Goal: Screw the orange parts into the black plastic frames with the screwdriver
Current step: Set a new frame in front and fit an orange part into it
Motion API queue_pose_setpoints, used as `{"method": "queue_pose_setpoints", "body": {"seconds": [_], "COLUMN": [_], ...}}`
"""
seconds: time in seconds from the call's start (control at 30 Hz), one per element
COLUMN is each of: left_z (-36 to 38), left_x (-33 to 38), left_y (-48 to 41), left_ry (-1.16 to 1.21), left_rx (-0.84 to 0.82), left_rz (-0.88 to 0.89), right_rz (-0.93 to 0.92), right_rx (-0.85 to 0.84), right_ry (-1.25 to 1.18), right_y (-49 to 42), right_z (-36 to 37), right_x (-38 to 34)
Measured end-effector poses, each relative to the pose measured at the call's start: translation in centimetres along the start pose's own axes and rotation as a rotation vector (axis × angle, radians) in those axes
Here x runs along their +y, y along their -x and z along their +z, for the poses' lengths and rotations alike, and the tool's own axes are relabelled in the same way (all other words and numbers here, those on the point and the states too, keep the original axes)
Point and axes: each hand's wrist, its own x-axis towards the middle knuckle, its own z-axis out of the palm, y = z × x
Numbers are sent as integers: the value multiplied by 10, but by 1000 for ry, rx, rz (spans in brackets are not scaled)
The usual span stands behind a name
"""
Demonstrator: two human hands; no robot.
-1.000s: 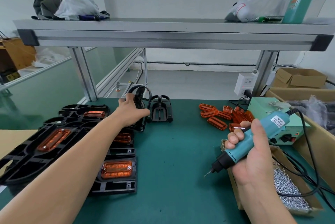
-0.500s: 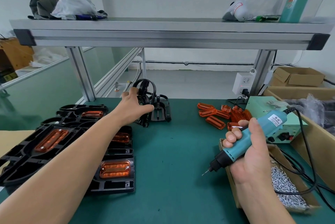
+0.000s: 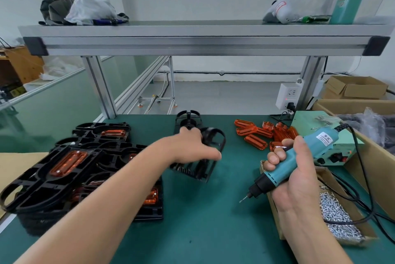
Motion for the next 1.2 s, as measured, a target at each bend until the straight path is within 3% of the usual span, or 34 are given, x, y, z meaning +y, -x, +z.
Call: {"method": "queue_pose_setpoints", "body": {"seconds": [0.27, 0.6, 0.77, 0.87, 0.93, 1.07, 1.2], "left_z": [64, 81, 83, 85, 88, 96, 97], "left_x": [12, -1, -14, -22, -28, -34, -34], "left_y": [53, 91, 91, 82, 75, 65, 67], "left_ry": [-218, -437, -431, -237, -132, -173, -203], "left_rx": [107, 279, 463, 584, 500, 294, 273], "left_rz": [19, 18, 69, 265, 353, 470, 477], "right_rz": [30, 45, 37, 31, 28, 23, 36], "right_rx": [-10, -12, -22, -25, -29, -39, -35], "right_ry": [-35, -28, -18, -9, 0, 12, 7], "right_y": [1, 2, 3, 4, 4, 4, 4], "right_z": [0, 2, 1, 2, 1, 0, 0], "right_x": [0, -1, 0, 1, 1, 1, 2]}}
